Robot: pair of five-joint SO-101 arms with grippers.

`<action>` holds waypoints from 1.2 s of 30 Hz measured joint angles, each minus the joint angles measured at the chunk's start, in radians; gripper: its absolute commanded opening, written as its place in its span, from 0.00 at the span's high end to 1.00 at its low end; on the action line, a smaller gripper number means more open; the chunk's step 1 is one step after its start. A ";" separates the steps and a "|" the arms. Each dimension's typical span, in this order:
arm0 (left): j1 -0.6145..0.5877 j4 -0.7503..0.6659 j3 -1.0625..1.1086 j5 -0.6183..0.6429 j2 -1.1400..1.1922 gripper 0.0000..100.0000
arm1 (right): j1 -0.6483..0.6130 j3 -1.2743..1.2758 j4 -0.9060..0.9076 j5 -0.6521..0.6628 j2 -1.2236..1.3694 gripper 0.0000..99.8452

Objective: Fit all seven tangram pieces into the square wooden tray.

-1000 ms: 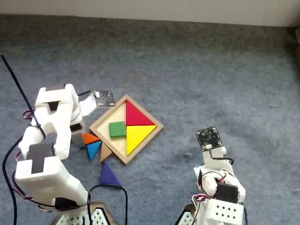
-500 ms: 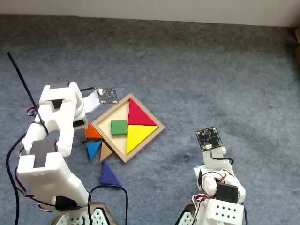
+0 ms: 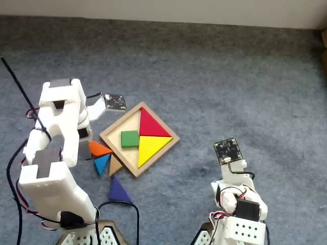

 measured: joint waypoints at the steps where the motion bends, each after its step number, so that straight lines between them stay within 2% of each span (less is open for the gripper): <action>1: 0.000 0.025 -0.008 0.000 0.000 0.85 | 0.000 0.000 0.000 0.000 0.000 0.91; 4: 0.000 0.074 -0.031 0.000 0.000 0.84 | 0.000 0.000 0.000 0.000 0.000 0.91; 9: 0.000 0.072 -0.097 0.012 0.000 0.71 | 0.000 0.000 0.000 0.000 0.000 0.91; 14: 0.005 -0.009 -0.106 0.012 0.018 0.71 | 0.000 0.000 0.000 0.000 0.000 0.91; 23: 0.100 -0.109 -0.064 0.011 0.020 0.71 | 0.000 0.000 0.000 0.000 0.000 0.91; 29: 0.101 -0.227 0.041 0.011 0.020 0.71 | 0.000 0.000 0.000 0.000 0.000 0.91; 36: 0.052 -0.238 0.054 0.006 0.020 0.71 | 0.000 0.000 0.000 0.000 0.000 0.91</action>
